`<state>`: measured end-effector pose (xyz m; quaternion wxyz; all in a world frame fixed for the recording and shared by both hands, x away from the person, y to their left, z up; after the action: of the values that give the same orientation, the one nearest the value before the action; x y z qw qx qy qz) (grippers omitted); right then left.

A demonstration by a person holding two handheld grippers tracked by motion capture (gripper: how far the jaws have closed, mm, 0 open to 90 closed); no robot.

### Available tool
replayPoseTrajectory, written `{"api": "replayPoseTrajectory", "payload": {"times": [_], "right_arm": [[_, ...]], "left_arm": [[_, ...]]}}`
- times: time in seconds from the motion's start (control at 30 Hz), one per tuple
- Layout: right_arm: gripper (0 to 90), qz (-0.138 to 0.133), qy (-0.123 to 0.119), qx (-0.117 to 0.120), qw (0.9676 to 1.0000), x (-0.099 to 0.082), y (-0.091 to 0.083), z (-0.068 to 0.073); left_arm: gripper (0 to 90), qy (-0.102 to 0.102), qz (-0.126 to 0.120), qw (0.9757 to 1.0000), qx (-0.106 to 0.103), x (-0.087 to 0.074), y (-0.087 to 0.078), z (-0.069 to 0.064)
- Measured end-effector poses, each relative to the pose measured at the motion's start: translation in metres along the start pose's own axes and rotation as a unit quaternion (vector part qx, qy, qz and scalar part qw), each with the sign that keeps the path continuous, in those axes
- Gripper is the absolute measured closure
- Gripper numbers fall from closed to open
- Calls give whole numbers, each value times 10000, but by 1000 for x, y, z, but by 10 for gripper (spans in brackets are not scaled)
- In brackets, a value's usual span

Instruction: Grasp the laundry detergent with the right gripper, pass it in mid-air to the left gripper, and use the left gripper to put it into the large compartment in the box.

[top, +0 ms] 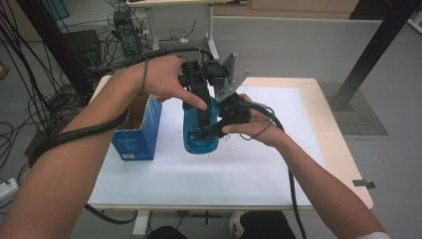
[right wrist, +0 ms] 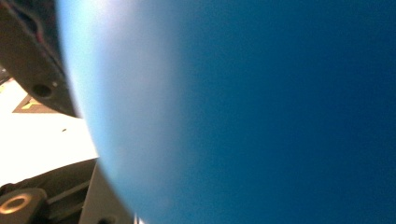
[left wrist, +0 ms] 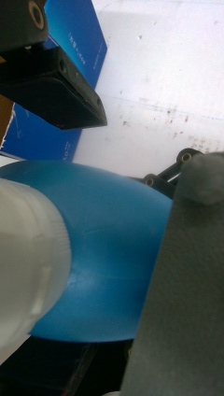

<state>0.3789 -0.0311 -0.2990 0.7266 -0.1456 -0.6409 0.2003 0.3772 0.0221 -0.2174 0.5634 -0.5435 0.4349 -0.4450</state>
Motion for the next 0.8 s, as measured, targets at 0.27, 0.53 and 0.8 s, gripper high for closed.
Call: {"api": "replayPoseTrajectory", "payload": {"times": [0.27, 0.53, 0.8], "right_arm": [[436, 28, 34, -12, 10000, 0, 0, 1], [436, 25, 33, -4, 10000, 1, 1, 1], [436, 36, 21, -15, 10000, 1, 1, 1]], "left_arm": [[60, -29, -16, 10000, 3, -1, 0, 0], [62, -18, -3, 10000, 9, -2, -1, 0], [62, 13, -18, 10000, 14, -2, -2, -1]]}}
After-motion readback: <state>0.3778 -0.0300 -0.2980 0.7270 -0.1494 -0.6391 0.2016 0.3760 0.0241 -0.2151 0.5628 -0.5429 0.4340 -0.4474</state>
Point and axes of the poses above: each handheld gripper's, and its own axes: y roughly forward along the jaws, x roughly out of its top, z roughly to its left, the point moved 6 cm from there along y, roughly forward along the jaws, and after that the axes turned 6 degrees about y, right-handed, at the moved point
